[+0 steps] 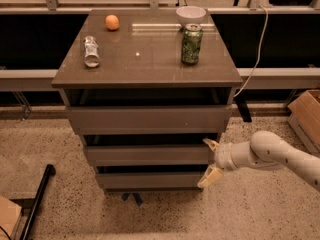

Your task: Open middle drawer

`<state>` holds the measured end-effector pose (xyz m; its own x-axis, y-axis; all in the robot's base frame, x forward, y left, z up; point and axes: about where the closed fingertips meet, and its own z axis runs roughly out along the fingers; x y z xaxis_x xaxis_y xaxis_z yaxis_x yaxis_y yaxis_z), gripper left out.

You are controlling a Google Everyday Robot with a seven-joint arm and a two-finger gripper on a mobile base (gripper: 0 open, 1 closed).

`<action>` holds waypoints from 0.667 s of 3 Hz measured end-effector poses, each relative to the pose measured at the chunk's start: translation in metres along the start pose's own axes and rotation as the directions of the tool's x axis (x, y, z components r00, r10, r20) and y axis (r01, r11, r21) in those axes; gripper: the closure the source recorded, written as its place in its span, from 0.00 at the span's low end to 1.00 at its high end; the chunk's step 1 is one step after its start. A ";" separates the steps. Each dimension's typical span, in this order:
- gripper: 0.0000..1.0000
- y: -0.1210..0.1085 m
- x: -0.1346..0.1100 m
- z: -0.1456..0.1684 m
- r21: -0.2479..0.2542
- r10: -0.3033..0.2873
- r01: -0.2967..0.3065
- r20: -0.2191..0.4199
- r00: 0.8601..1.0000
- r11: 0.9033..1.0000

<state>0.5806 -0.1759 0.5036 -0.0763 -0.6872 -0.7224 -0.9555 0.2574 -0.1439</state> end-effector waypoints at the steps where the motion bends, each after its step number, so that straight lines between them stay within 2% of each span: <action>1: 0.00 -0.015 0.018 0.011 0.003 0.027 -0.027 0.019 0.999 1.000; 2: 0.00 -0.025 0.028 0.019 0.008 0.045 -0.045 0.037 0.998 0.999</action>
Offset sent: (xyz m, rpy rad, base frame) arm 0.0409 -0.0247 -0.0402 0.0669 0.0146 -0.0569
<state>0.6076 -0.1888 0.4741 -0.1085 -0.6496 -0.7525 -0.9489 0.2934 -0.1165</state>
